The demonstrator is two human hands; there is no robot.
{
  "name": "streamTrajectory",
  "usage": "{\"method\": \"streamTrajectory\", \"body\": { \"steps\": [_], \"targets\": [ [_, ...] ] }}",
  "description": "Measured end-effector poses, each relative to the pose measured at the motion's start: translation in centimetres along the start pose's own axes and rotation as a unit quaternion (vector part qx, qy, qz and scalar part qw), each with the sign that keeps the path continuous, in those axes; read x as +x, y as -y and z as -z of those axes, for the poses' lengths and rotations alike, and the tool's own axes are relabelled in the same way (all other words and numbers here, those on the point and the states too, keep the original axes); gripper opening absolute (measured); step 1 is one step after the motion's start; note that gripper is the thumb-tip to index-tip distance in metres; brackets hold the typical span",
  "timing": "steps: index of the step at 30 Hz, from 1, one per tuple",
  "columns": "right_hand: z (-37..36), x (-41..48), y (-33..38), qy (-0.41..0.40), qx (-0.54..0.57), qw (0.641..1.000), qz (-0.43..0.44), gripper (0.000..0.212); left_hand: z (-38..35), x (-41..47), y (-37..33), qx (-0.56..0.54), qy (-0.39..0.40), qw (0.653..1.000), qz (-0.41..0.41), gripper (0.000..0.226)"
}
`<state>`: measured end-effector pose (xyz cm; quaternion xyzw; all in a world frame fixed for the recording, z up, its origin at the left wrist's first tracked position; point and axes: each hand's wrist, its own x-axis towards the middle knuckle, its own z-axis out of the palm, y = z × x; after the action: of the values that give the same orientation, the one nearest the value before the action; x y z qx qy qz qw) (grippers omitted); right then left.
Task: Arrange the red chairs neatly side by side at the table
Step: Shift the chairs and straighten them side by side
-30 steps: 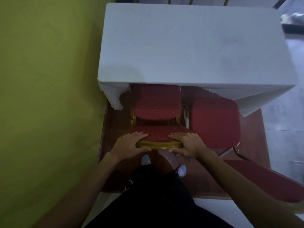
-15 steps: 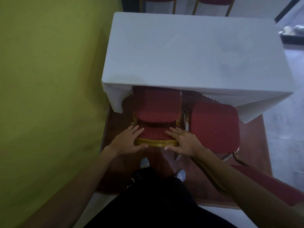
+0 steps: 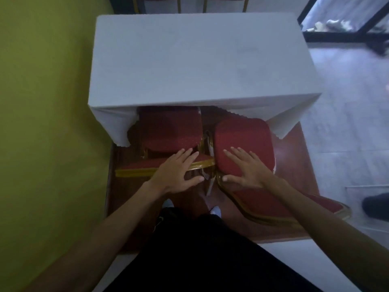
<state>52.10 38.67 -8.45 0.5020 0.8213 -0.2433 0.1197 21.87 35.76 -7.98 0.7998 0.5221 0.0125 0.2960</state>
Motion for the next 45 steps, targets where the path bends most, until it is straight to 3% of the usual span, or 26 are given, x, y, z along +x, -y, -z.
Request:
{"method": "streamTrajectory", "body": {
  "steps": [5, 14, 22, 30, 45],
  "targets": [
    [0.1, -6.8, -7.2, 0.017, -0.033, 0.998, -0.042, 0.098, -3.7, 3.3, -7.3, 0.030, 0.010, 0.997, -0.064, 0.093],
    [-4.1, -22.0, -17.9, 0.152, -0.073, 0.983, -0.068, 0.105, -13.9, 6.2, -20.4, -0.011, 0.139, 0.981, -0.136, 0.088],
    [-6.1, -26.3, -22.9, 0.071, -0.013, 0.993, -0.097, 0.079, -17.4, 7.7, -23.5, -0.001, 0.215, 0.969, -0.125, 0.089],
    [-7.1, -25.4, -23.0, -0.013, -0.002, 0.997, -0.070, 0.078, -17.9, 8.2, -24.1, -0.075, 0.278, 0.955, -0.065, 0.084],
    [-3.5, -20.7, -25.8, -0.039, -0.007, 0.998, -0.041, 0.077, -16.4, 12.5, -23.3, -0.107, 0.214, 0.970, -0.026, 0.089]
  ]
}}
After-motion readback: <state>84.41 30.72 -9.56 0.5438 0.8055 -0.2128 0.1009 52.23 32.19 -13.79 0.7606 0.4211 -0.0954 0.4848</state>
